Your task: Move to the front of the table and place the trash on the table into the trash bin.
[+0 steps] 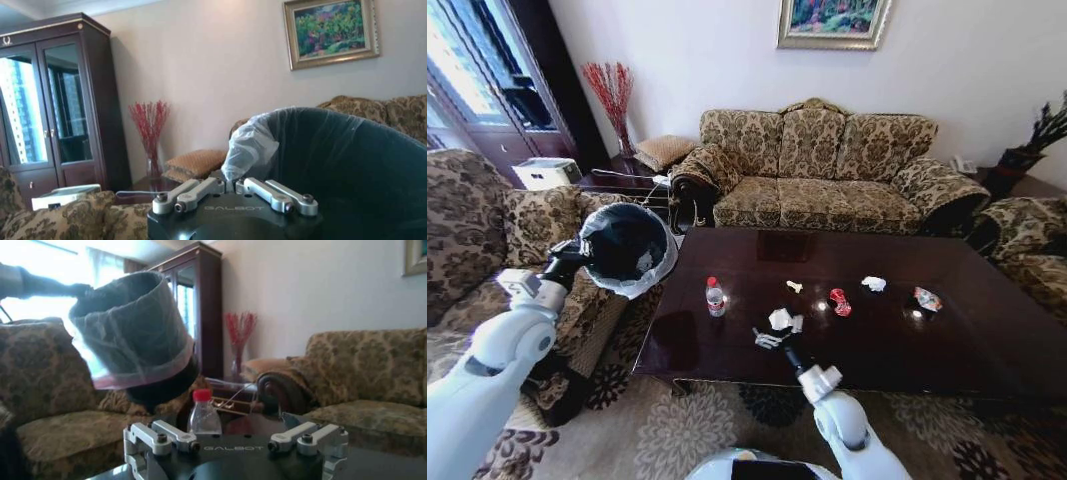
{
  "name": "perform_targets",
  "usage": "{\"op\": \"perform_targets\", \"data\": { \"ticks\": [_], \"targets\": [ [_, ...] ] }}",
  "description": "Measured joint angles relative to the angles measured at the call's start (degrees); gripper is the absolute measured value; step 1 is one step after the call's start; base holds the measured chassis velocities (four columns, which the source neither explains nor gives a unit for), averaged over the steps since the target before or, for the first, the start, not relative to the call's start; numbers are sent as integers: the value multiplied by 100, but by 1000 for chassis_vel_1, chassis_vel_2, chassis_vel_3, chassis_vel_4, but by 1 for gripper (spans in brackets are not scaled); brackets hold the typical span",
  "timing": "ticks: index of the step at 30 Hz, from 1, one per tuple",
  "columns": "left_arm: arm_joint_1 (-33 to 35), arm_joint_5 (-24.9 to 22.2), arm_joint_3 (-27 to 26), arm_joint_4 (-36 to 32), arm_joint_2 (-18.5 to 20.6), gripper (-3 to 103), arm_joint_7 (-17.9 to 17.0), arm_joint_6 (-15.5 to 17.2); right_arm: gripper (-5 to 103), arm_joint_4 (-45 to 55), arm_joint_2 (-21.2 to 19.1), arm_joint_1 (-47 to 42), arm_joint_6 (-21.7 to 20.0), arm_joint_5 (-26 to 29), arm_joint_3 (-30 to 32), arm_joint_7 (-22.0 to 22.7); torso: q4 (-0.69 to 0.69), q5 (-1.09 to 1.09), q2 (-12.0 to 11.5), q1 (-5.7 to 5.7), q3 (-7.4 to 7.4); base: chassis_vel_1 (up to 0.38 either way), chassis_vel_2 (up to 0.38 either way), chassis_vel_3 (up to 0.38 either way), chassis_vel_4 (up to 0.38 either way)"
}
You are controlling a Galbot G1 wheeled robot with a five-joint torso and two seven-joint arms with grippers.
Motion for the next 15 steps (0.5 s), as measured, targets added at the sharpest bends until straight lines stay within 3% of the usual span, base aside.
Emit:
{"op": "perform_targets", "data": {
  "ticks": [3,8,15],
  "targets": [
    [16,11,-36,-18,-55,3,-10,17,100,-395,-174,849,-185,139,-643,136,2,-1,1,-3,-1,0,0,0,0],
    [-4,11,-65,-18,-58,3,-25,27,100,-980,4,1678,-350,415,-1492,334,5,-2,0,-3,-1,0,0,0,0],
    [-75,-21,-52,5,-21,3,-28,28,100,-1483,357,2158,-351,245,-1722,556,1,-1,0,-3,-2,0,0,0,0]
  ]
}}
